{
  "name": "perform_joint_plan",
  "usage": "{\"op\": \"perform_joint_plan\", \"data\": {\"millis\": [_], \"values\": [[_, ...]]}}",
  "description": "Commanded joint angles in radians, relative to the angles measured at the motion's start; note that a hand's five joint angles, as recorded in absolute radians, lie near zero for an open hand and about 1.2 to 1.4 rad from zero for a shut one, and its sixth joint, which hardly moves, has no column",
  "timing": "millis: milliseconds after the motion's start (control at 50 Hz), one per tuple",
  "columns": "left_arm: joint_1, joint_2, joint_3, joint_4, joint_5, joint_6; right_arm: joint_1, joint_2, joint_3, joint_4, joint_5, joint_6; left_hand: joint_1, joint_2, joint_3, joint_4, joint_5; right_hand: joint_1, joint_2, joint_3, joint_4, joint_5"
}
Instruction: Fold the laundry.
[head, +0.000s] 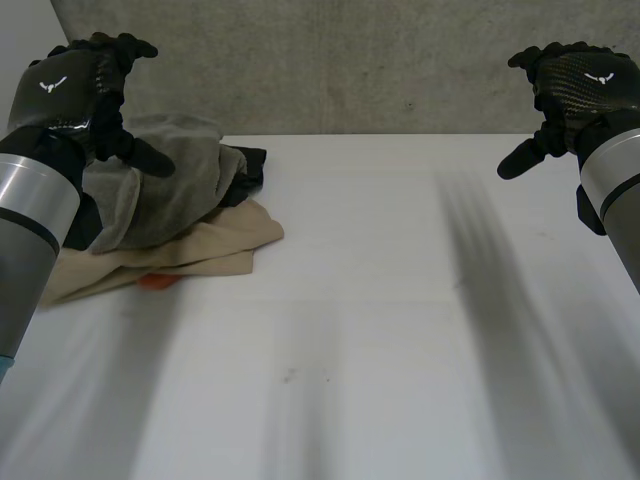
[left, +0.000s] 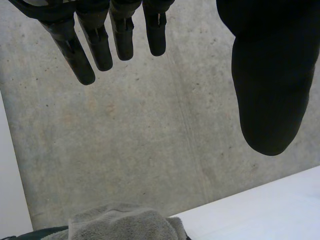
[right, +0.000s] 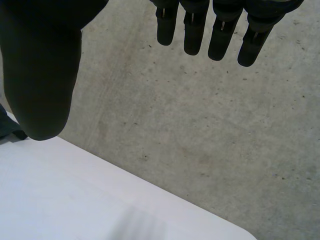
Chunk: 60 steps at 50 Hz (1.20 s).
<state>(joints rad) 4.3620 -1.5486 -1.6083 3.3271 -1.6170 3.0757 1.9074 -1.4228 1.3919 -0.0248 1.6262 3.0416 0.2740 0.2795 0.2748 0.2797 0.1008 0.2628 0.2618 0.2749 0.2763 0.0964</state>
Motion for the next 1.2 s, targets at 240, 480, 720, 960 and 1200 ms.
{"op": "perform_joint_plan", "data": {"millis": [240, 480, 720, 960, 1200], "values": [[0.053, -0.261, 0.082, 0.057, -0.001, 0.124, 0.004, 0.009, 0.012, 0.0, -0.003, -0.003, -0.096, -0.101, -0.096, -0.101, -0.097, -0.088, -0.087, -0.1, -0.102, -0.096], [0.195, -0.685, 0.378, 0.106, 0.014, 0.313, 0.004, 0.016, 0.013, -0.003, -0.005, -0.007, -0.078, -0.084, -0.079, -0.084, -0.079, -0.088, -0.087, -0.1, -0.102, -0.096], [0.214, -0.906, 0.596, 0.157, 0.112, 0.365, 0.002, 0.077, 0.007, -0.003, -0.009, -0.067, 0.707, 0.702, 0.707, 0.702, 0.706, -0.088, -0.087, -0.1, -0.102, -0.096], [0.108, -0.605, 0.499, 0.215, 0.109, 0.319, -0.004, 0.093, -0.005, -0.001, -0.011, -0.069, 1.122, 1.117, 1.121, 1.117, 1.121, -0.088, -0.087, -0.1, -0.102, -0.096], [-0.242, -0.412, 0.357, 0.213, 0.112, 0.048, -0.016, 0.035, -0.024, -0.001, -0.012, -0.066, 1.122, 1.117, 1.121, 1.117, 1.121, -0.088, -0.087, -0.1, -0.102, -0.096]]}}
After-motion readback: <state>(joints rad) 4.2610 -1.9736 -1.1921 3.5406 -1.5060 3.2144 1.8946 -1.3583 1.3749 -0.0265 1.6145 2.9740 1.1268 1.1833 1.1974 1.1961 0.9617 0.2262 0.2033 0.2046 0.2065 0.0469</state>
